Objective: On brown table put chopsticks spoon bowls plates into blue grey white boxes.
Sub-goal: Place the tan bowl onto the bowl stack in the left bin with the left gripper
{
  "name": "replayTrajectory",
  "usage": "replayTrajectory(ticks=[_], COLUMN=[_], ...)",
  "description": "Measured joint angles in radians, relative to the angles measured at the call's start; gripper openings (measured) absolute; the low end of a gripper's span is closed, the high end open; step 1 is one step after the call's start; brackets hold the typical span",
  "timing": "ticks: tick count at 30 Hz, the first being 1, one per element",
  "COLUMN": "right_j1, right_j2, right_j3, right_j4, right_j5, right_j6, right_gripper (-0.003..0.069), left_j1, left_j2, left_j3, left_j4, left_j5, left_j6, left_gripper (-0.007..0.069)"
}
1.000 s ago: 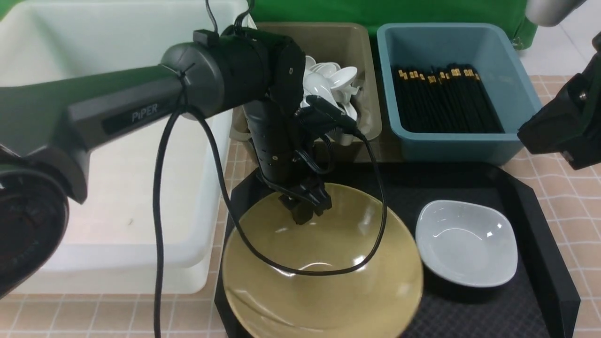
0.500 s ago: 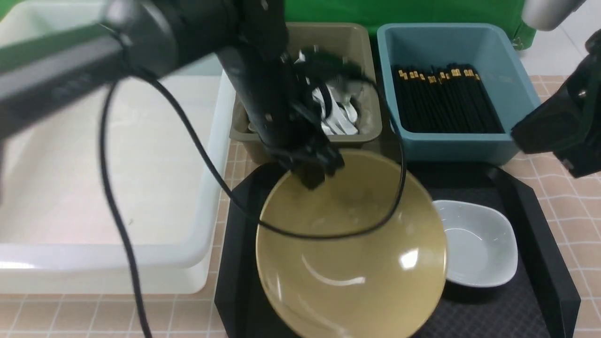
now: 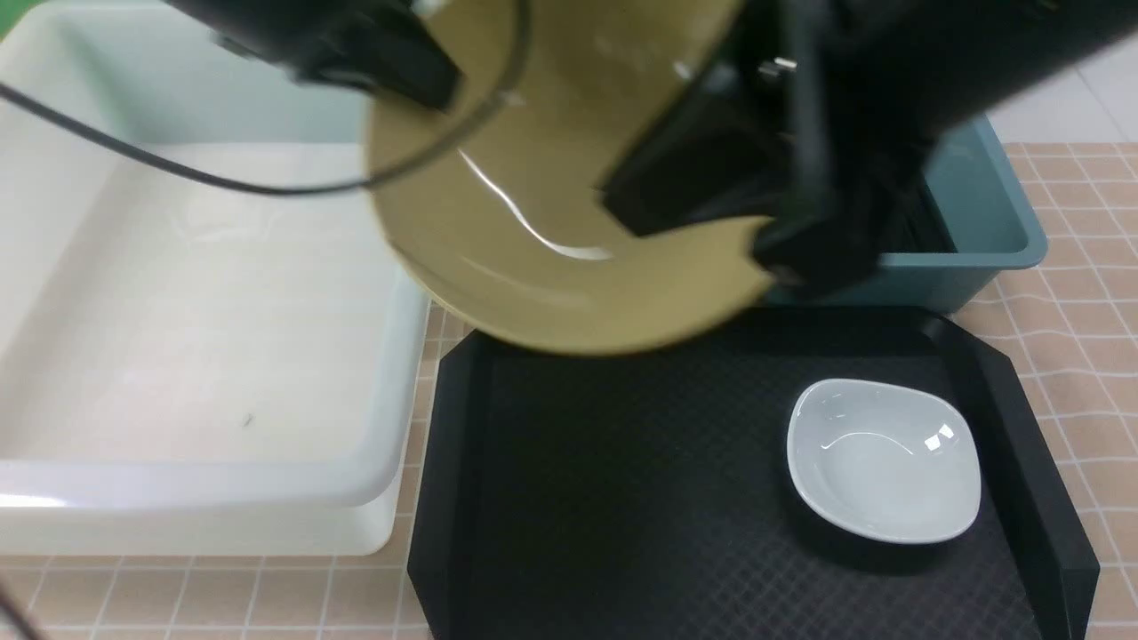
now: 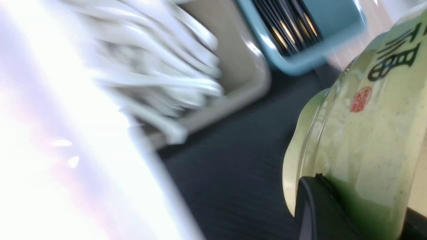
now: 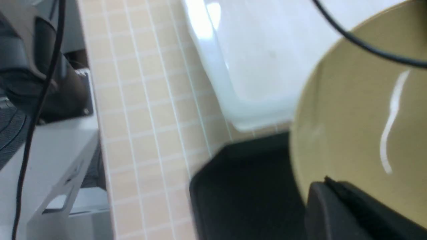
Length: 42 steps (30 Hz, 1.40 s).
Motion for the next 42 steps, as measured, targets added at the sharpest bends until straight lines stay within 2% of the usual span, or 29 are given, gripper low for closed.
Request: replayTrajectory(ticks=[2,4,5,6,11,16,22,27,33,39,42], right_j1=[0.044,0.067,0.081,0.083,0.084,0.084,0.084,0.084,0.084,0.084,0.084], right_j2=[0.040,0.060,0.082,0.091,0.120,0.147,0.152,0.162,0.177,0.178,0.178], right_j3=[-0.067,-0.097,-0.128,-0.138,-0.148,-0.148,-0.148,-0.148,-0.148,-0.148,-0.148], right_j4=[-0.022,-0.034,-0.041,-0.044,-0.062,-0.069,-0.076,-0.075,-0.075,-0.075,-0.075], right_j5=[0.001,0.002,0.003,0.004,0.007,0.008,0.008,0.008,0.008,0.008,0.008], right_j6=[-0.005,-0.010,-0.021,-0.028,-0.034,-0.059,-0.079,-0.085,-0.085,-0.091,-0.112], right_gripper=[0.0038,0.0038,0.0038,0.0038,0.0038,0.0038,0.0039,0.0041,0.0043,0.0043,0.0045], left_j1=[0.101,0.160,0.243,0.283,0.402,0.450,0.543,0.581,0.581,0.581,0.581], left_j2=[-0.058,-0.079,-0.110,-0.123,-0.156,-0.152,-0.121,-0.050,0.044,0.065,0.065], left_j3=[0.000,0.000,0.000,0.000,0.076,0.243,0.422,0.449,0.449,0.449,0.448], left_j4=[0.036,0.073,0.145,0.187,0.336,0.422,0.431,0.421,0.390,0.440,0.476], left_j5=[0.006,0.009,0.009,0.010,0.007,-0.019,-0.209,-0.294,-0.311,-0.317,-0.302], left_j6=[-0.047,-0.081,-0.124,-0.149,-0.203,-0.209,-0.230,-0.226,-0.199,-0.182,-0.188], left_gripper=[0.0008,0.0008,0.0008,0.0008,0.0008,0.0008,0.0008,0.0008,0.0015,0.0114,0.0239])
